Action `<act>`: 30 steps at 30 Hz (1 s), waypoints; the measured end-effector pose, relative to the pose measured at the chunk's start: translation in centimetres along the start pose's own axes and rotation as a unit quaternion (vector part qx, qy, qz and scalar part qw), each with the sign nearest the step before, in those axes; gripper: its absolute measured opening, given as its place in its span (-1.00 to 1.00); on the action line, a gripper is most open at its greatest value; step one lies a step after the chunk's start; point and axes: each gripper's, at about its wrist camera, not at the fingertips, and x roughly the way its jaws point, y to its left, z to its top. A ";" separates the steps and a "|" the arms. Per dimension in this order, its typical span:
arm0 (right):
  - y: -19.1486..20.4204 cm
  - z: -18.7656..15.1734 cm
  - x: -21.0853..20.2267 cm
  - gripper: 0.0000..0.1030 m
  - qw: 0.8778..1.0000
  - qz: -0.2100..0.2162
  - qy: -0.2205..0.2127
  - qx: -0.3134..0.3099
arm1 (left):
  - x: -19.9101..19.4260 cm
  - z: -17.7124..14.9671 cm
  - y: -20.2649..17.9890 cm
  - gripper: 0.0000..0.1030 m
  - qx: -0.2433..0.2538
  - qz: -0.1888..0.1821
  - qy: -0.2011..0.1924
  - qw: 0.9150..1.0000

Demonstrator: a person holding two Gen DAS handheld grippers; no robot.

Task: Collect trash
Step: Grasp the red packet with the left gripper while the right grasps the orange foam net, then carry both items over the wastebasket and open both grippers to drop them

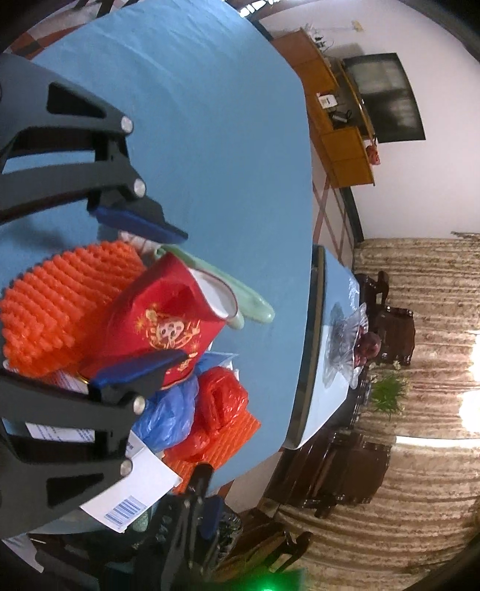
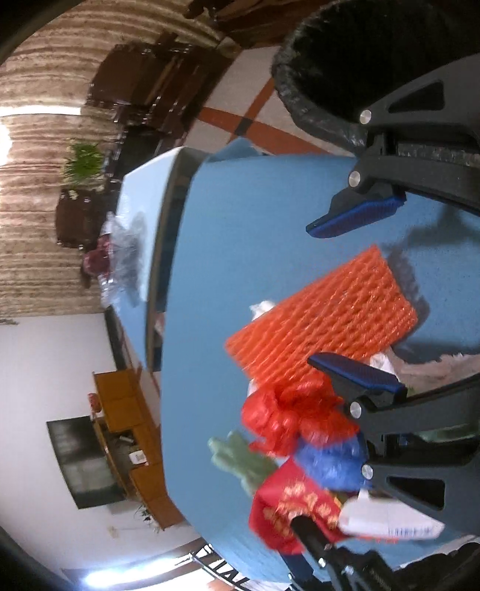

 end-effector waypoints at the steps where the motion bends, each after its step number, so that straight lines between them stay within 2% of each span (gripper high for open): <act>1: 0.0 -0.2 0.4 0.23 1.000 0.004 0.008 -0.001 | 0.2 0.1 -0.1 -0.05 0.000 0.000 0.001 1.000; 2: 0.1 -0.4 0.9 0.15 1.000 0.012 0.022 -0.004 | 0.3 0.2 -0.2 -0.08 -0.001 0.000 0.000 1.000; 3: 0.2 -0.7 1.1 -0.17 0.999 0.021 0.029 -0.007 | 0.3 0.2 -0.3 -0.16 -0.001 -0.002 -0.002 1.000; 6: 0.0 -1.0 0.9 -0.78 0.999 0.045 0.026 -0.002 | 0.0 0.5 -0.3 -0.29 -0.003 -0.004 -0.010 1.000; 11: 0.3 -0.3 -2.9 -0.80 0.999 0.037 -0.029 -0.019 | -1.2 1.2 -0.8 -0.30 0.005 0.004 -0.033 0.999; 19: -0.2 1.5 -9.2 -0.80 0.994 0.038 -0.100 -0.006 | -4.6 3.5 -1.4 -0.30 0.001 0.003 -0.083 0.997; 25: -1.7 1.9 -13.7 -0.80 0.989 0.026 -0.142 0.015 | -7.7 5.3 -3.5 -0.30 0.008 -0.017 -0.117 0.993; 30: -4.6 0.7 -17.1 -0.80 0.986 0.004 -0.162 0.047 | -8.9 6.3 -6.8 -0.30 0.026 -0.044 -0.126 0.991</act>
